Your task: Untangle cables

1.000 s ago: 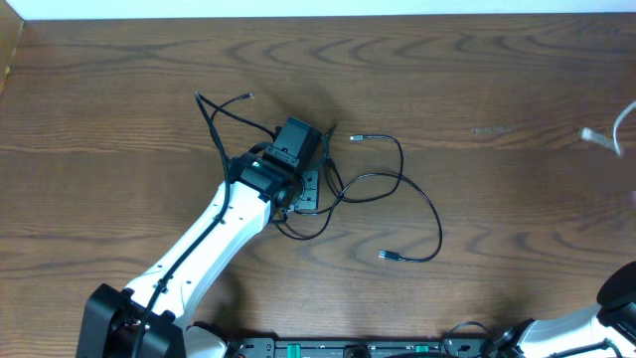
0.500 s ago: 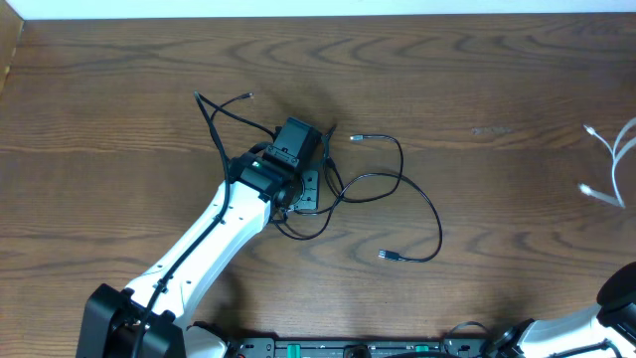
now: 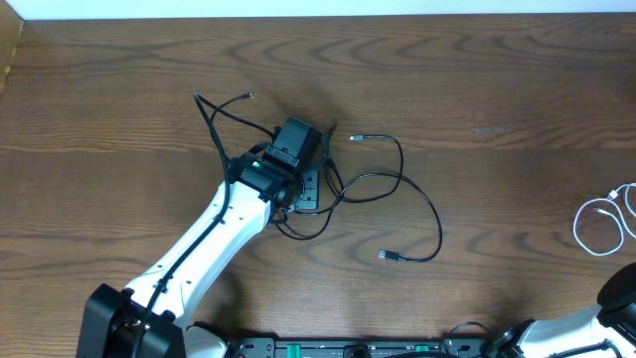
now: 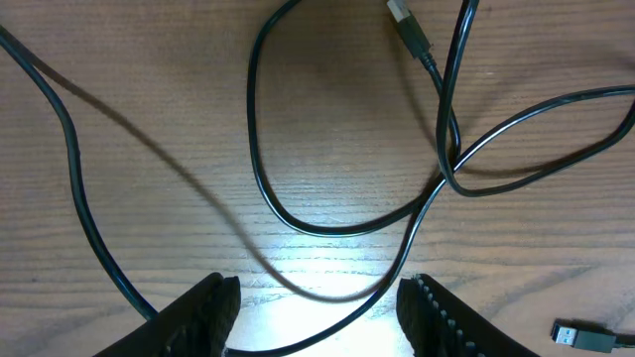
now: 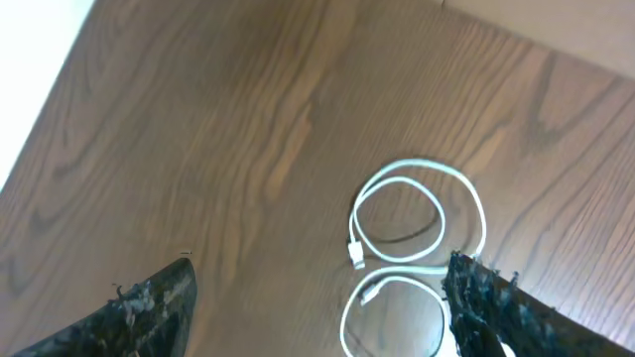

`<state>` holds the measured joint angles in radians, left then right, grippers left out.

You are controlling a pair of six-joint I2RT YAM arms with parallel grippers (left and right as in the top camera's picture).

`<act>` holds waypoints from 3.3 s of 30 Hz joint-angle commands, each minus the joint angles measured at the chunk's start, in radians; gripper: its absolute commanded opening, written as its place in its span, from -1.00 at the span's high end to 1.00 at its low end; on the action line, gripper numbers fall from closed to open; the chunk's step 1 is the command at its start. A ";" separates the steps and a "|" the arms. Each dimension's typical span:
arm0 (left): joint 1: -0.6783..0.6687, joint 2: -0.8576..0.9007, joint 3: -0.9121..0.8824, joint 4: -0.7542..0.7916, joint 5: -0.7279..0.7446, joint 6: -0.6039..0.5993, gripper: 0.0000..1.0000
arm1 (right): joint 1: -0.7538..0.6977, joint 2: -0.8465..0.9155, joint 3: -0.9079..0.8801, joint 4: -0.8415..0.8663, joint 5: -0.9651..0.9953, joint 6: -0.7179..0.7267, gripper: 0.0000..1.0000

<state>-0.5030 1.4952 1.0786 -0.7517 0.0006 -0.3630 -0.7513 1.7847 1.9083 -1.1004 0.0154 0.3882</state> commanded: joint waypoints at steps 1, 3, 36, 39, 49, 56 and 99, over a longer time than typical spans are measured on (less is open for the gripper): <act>0.002 0.000 0.005 -0.003 -0.009 -0.009 -0.14 | 0.010 -0.015 -0.007 -0.033 -0.030 0.014 -0.55; 0.002 0.000 0.005 -0.003 -0.009 -0.009 -0.14 | 0.015 -0.015 -0.007 -0.043 -0.030 0.014 -0.56; 0.002 0.000 0.005 -0.003 -0.009 -0.017 -0.14 | 0.537 -0.015 -0.621 0.390 -0.433 -0.438 -0.67; 0.002 0.000 0.005 -0.003 -0.009 -0.017 -0.14 | 0.644 -0.015 -0.621 0.385 -0.433 -0.534 -0.72; 0.002 0.000 0.005 -0.003 -0.009 -0.016 -0.14 | 0.934 -0.015 -0.640 0.370 -0.300 -0.622 -0.86; 0.002 0.000 0.005 -0.003 -0.009 -0.016 -0.14 | 1.048 -0.015 -0.668 0.402 -0.279 -0.621 -0.89; 0.279 0.000 0.005 -0.139 -0.042 -0.188 -0.11 | 1.401 -0.015 -0.668 0.695 -0.177 -0.093 -0.79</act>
<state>-0.2768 1.4952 1.0782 -0.9291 -0.2295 -0.6899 0.6437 1.7847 1.2469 -0.4129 -0.1951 0.2169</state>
